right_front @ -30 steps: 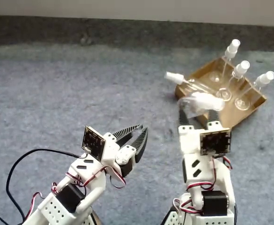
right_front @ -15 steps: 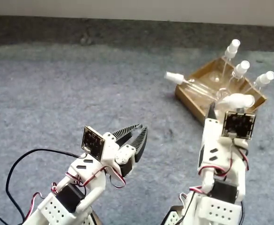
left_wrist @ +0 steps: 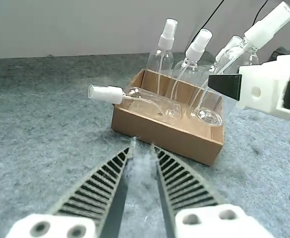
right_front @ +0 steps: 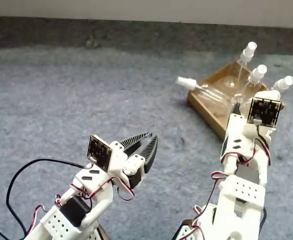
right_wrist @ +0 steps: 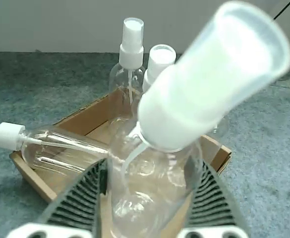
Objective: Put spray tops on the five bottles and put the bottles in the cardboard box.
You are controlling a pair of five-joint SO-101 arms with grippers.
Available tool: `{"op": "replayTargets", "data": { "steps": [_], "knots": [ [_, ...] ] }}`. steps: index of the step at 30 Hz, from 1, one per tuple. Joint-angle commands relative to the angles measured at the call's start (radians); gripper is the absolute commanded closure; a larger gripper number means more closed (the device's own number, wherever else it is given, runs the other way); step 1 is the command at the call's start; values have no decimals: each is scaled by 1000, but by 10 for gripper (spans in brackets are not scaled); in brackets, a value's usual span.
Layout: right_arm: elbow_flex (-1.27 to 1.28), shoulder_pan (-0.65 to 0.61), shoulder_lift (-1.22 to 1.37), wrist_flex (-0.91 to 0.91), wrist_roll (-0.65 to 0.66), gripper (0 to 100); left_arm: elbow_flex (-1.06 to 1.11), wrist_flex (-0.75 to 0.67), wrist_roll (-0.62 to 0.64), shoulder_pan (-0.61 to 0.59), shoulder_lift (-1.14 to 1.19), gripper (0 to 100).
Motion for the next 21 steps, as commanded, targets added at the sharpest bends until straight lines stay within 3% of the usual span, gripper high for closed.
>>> {"op": "replayTargets", "data": {
  "steps": [1,21],
  "knots": [
    [-70,22,85,-119,9,950,21,-21,5,-10,-4,970],
    [-73,44,544,-538,11,950,21,-21,5,-12,-4,970]
  ]
}}
